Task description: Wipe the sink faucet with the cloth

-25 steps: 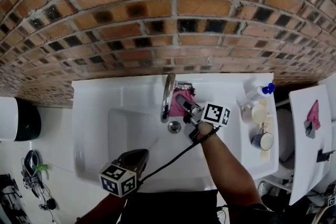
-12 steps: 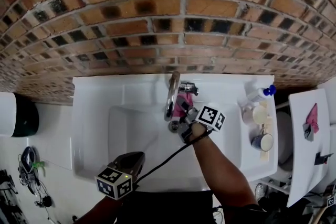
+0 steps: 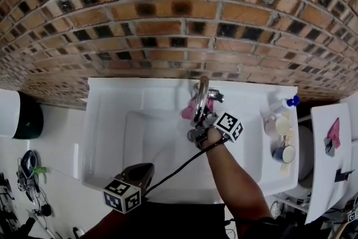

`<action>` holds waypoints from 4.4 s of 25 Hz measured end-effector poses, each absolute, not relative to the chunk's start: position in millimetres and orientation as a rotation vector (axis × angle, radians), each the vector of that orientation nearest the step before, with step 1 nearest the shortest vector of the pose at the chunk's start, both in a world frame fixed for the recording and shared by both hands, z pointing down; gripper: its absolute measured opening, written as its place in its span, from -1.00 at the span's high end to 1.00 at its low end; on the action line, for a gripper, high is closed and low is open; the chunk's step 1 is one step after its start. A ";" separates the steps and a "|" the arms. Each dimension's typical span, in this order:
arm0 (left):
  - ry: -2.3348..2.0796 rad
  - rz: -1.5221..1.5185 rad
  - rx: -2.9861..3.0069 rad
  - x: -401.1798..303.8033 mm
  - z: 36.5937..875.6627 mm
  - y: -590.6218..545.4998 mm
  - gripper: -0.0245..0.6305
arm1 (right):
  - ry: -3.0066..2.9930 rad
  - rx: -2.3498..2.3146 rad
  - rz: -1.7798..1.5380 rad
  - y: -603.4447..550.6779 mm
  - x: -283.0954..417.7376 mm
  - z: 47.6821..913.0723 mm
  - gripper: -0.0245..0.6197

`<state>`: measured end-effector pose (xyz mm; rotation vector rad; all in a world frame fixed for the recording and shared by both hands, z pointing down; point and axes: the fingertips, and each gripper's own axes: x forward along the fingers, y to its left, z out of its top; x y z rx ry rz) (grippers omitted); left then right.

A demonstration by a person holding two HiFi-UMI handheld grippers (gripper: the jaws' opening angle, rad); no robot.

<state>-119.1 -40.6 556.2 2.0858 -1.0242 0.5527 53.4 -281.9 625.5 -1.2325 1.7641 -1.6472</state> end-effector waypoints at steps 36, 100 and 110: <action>-1.000 0.478 2.180 -120.1 527.1 -26.8 0.91 | 1.659 -0.553 -1.320 -278.7 54.0 455.5 0.49; -1.111 0.370 2.043 -60.8 553.7 -92.9 0.91 | 2.804 -0.769 -1.616 -347.4 61.0 498.3 0.51; -1.091 0.342 2.067 -66.2 546.4 -81.9 0.91 | 2.866 -0.755 -1.623 -352.2 49.3 470.3 0.51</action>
